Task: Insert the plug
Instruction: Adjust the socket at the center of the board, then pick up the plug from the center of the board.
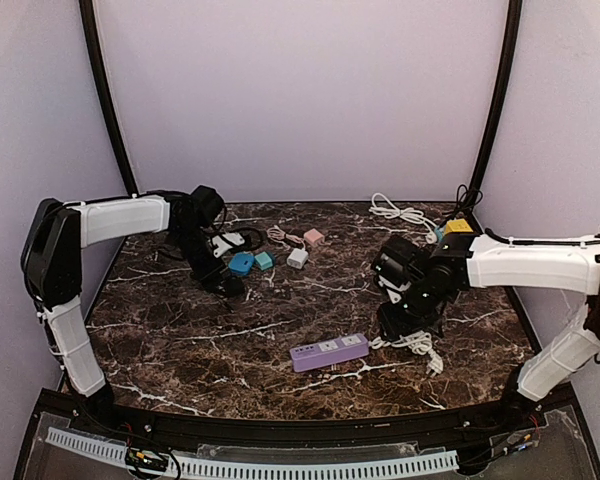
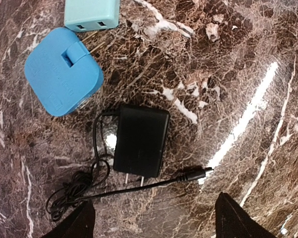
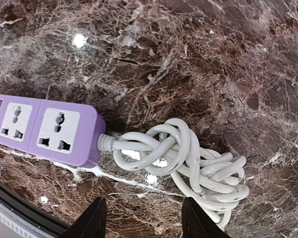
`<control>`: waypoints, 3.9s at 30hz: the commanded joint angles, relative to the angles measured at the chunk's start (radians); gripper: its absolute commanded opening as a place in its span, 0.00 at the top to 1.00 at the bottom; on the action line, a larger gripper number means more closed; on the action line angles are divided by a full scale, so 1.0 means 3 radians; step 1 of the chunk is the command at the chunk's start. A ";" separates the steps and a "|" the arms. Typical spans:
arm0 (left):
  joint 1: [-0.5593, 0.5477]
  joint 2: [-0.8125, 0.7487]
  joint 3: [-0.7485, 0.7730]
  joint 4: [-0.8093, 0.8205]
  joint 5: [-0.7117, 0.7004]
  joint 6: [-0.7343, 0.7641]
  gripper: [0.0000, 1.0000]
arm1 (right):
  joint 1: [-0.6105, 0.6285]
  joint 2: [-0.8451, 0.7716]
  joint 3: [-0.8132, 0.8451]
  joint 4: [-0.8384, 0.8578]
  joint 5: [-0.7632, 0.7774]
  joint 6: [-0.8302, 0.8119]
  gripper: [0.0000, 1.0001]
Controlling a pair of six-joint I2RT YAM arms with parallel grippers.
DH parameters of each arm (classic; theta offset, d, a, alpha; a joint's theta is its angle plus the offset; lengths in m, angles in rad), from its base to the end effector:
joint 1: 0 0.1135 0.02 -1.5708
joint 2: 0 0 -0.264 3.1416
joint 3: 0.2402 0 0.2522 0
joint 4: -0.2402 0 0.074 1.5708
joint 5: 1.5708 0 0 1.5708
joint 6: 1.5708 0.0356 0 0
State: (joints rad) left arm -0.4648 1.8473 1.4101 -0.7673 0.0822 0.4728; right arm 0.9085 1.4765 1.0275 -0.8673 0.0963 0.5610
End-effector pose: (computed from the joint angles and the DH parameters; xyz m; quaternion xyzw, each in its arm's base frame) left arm 0.3371 -0.1723 0.2159 0.4506 0.8731 -0.0397 0.1821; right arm 0.1684 0.2104 0.2181 -0.1653 0.9769 0.0496 0.1261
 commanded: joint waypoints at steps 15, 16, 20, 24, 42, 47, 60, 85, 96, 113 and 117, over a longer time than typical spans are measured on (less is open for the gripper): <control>0.0025 0.0451 0.0087 0.0377 0.0021 0.0428 0.32 | 0.0026 -0.0297 0.0175 0.0015 -0.0138 -0.0069 0.41; 0.0023 0.0461 0.0117 0.0376 0.0053 0.0423 0.32 | 0.0029 -0.0294 0.0186 0.0013 -0.0137 -0.0073 0.41; 0.0023 0.0460 0.0293 0.0346 0.0337 0.0313 0.31 | 0.0026 -0.0297 0.0201 0.0039 -0.0135 -0.0083 0.41; 0.0022 0.0501 0.0516 0.0445 0.0623 0.0075 0.31 | 0.0029 -0.0295 0.0219 0.0060 -0.0116 -0.0092 0.40; 0.0026 0.1205 0.1441 0.0600 0.0348 -0.0208 0.22 | 0.0027 -0.0246 0.0259 0.0053 -0.0085 -0.0124 0.38; 0.0216 0.1198 0.1692 0.0336 0.0220 -0.0256 0.21 | 0.0026 -0.0252 0.0230 0.0056 -0.0100 -0.0103 0.37; 0.0944 0.1369 0.2344 -0.0260 -0.0497 0.0056 0.01 | 0.0029 -0.0172 0.0240 0.0096 -0.0109 -0.0124 0.29; 0.1220 0.2149 0.3246 -0.0304 -0.0808 0.0207 0.01 | 0.0027 -0.0039 0.0266 0.0129 -0.0249 -0.0103 0.26; 0.1275 0.2457 0.3502 -0.0426 -0.0597 0.0303 0.01 | 0.0040 0.0112 0.0398 0.0117 -0.0307 -0.0150 0.25; 0.1278 0.2026 0.3401 -0.0741 -0.0011 0.0128 0.99 | 0.0070 0.0125 0.0552 0.0106 -0.0306 -0.0148 0.24; 0.1213 0.1663 0.3394 -0.0926 0.0415 0.0027 0.99 | 0.0067 -0.0088 0.0640 0.0176 -0.0244 -0.0130 0.24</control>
State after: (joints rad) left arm -0.0818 2.5496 2.4332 -0.9604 0.0555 0.5190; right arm 0.9195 1.5230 1.1717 -0.8375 0.0113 0.5236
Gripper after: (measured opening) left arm 0.548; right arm 0.757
